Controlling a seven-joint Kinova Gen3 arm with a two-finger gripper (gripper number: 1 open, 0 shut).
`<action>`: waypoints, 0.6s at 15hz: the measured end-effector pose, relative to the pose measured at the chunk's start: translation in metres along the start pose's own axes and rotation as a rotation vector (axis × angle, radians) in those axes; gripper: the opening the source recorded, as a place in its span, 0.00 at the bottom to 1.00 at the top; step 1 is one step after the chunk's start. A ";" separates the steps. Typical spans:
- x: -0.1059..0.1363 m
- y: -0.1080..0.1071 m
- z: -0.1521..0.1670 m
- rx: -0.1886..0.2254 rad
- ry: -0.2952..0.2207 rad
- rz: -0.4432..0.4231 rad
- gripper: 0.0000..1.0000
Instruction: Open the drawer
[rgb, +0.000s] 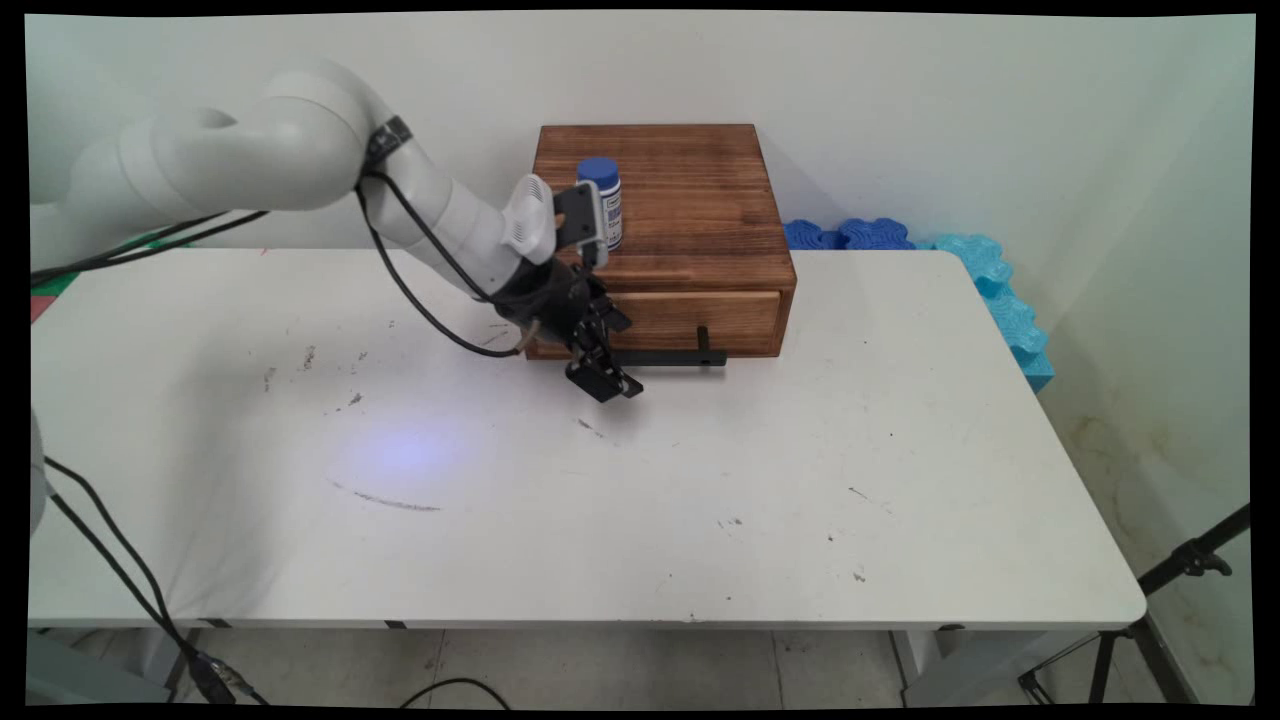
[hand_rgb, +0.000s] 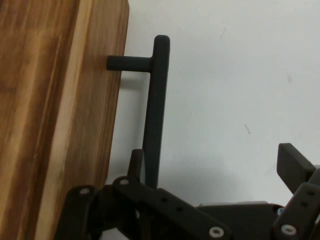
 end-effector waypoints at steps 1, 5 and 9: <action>0.002 0.000 0.005 0.000 -0.004 0.014 1.00; 0.007 -0.001 0.025 0.002 -0.022 0.063 1.00; 0.007 -0.003 0.045 0.003 -0.046 0.103 1.00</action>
